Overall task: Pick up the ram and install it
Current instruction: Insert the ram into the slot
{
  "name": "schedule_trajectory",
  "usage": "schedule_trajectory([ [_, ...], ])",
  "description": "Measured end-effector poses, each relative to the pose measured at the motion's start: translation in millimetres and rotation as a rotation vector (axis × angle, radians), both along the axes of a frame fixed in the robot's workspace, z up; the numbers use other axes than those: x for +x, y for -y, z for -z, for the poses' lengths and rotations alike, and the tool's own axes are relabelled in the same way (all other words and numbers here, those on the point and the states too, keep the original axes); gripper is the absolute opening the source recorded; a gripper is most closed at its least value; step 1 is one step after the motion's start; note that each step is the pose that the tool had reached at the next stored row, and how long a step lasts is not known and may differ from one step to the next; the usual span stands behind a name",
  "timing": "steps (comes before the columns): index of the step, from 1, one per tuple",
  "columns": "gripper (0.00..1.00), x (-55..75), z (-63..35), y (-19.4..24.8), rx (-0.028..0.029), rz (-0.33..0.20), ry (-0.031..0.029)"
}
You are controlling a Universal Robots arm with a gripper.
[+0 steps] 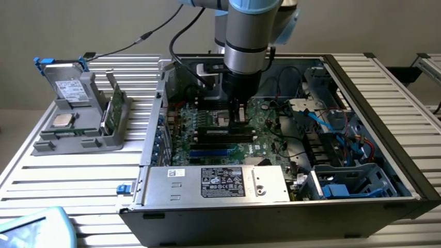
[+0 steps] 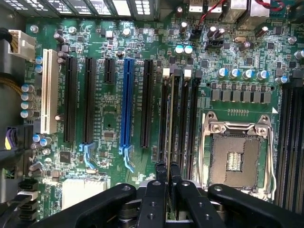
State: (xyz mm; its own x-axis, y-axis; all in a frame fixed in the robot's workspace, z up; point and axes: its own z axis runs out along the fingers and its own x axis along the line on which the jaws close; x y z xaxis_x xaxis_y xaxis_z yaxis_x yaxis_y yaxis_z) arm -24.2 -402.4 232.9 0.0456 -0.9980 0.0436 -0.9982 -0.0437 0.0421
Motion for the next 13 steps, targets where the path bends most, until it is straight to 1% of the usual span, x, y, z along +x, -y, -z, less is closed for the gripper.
schedule_trajectory([
  [1, 0.14, 0.0, 0.0, 0.0, -0.0077, 0.0, 0.0],
  [2, 0.14, 0.1, 0.0, -0.1, -0.0138, 0.0, 0.0],
  [3, 0.14, 0.1, 0.0, -0.1, -0.0161, 0.0, 0.0],
  [10, 0.14, 0.3, 0.1, -1.9, -0.0163, 0.0, 0.0],
  [13, 0.14, 0.3, 0.1, -1.9, -0.0164, 0.0, 0.0],
])
